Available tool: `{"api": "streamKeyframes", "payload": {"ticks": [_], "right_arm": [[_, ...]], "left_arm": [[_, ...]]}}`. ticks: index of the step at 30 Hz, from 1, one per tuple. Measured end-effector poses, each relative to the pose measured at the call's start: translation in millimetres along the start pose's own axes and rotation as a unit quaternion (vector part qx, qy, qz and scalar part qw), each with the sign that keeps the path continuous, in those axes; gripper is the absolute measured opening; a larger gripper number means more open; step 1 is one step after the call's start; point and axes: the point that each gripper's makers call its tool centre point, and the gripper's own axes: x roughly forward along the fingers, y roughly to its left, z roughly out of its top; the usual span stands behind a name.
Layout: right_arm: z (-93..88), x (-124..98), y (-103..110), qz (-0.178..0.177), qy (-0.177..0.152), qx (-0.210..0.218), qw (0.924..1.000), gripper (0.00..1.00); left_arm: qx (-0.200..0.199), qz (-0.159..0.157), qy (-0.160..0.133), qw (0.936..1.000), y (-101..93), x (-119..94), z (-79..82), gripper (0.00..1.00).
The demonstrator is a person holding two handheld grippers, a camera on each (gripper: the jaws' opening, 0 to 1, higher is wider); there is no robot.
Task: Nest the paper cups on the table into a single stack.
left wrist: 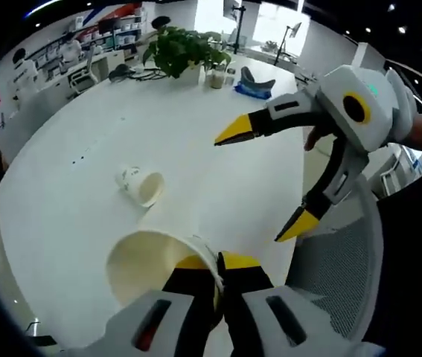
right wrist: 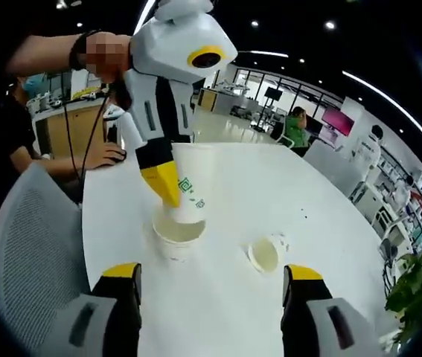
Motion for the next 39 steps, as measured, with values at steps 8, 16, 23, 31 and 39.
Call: {"api": "streamKeyframes", "payload": {"ticks": [8, 16, 23, 31, 39], "right_arm": [[-16.2, -6.7, 6.3, -0.001, 0.007, 0.021, 0.9998, 0.79], [-26.3, -14.1, 6.4, -0.008, 0.012, 0.039, 0.9992, 0.79], [-38.7, -19.1, 10.7, -0.007, 0.020, 0.053, 0.9984, 0.80], [-44.2, -21.6, 11.1, -0.013, 0.022, 0.063, 0.9977, 0.79], [-45.7, -20.7, 9.7, -0.015, 0.021, 0.066, 0.9975, 0.78]], "left_arm": [[0.007, -0.002, 0.026, 0.9996, -5.5, 5.5, -8.4, 0.00], [0.018, -0.001, 0.046, 0.9988, -5.7, 14.3, -12.7, 0.00], [0.024, -0.002, 0.057, 0.9981, -6.7, 24.4, -16.6, 0.00], [0.025, -0.004, 0.063, 0.9977, -2.1, 30.5, -20.1, 0.03], [0.028, -0.007, 0.062, 0.9977, -4.1, 30.4, -18.5, 0.06]]}}
